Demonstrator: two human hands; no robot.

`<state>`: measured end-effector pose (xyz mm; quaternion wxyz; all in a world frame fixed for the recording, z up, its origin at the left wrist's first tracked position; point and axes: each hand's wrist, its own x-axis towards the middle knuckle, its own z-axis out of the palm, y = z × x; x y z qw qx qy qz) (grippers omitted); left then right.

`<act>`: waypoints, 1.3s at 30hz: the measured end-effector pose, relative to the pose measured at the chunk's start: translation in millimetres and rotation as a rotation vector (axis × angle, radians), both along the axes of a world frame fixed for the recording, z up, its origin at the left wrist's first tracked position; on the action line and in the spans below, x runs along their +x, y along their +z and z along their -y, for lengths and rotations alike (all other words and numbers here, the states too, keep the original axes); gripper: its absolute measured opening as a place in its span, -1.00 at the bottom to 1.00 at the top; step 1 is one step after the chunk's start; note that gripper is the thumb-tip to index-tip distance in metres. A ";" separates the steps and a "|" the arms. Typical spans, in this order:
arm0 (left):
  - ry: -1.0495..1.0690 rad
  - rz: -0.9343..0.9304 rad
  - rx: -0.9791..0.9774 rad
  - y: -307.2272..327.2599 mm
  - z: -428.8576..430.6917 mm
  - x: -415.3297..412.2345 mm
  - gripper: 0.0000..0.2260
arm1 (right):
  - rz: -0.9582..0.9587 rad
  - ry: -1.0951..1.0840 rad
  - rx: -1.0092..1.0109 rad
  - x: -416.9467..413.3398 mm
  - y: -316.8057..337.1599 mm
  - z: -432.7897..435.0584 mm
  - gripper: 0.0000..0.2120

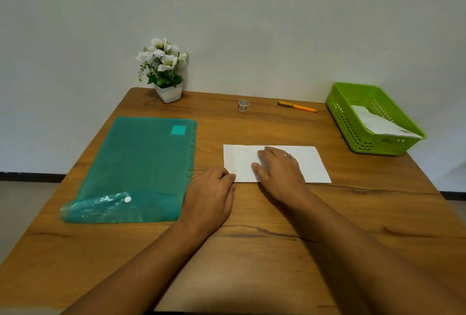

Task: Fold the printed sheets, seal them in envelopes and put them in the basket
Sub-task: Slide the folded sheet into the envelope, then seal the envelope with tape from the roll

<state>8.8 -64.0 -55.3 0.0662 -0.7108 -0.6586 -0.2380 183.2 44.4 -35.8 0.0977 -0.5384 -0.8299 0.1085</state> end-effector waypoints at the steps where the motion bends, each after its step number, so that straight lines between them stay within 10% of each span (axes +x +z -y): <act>1: 0.003 0.006 0.004 0.7 -2.3 2.1 -0.77 | 0.033 0.015 -0.014 2.4 -2.6 0.0 -0.49; 11: 0.043 -0.114 -0.396 3.9 -86.7 7.0 -0.48 | 0.121 0.092 0.070 -16.7 -6.5 -6.9 -0.51; 39: 0.059 0.008 -0.335 15.7 -102.8 2.4 -0.53 | 0.191 -0.043 -0.037 71.2 -27.0 -63.3 -0.24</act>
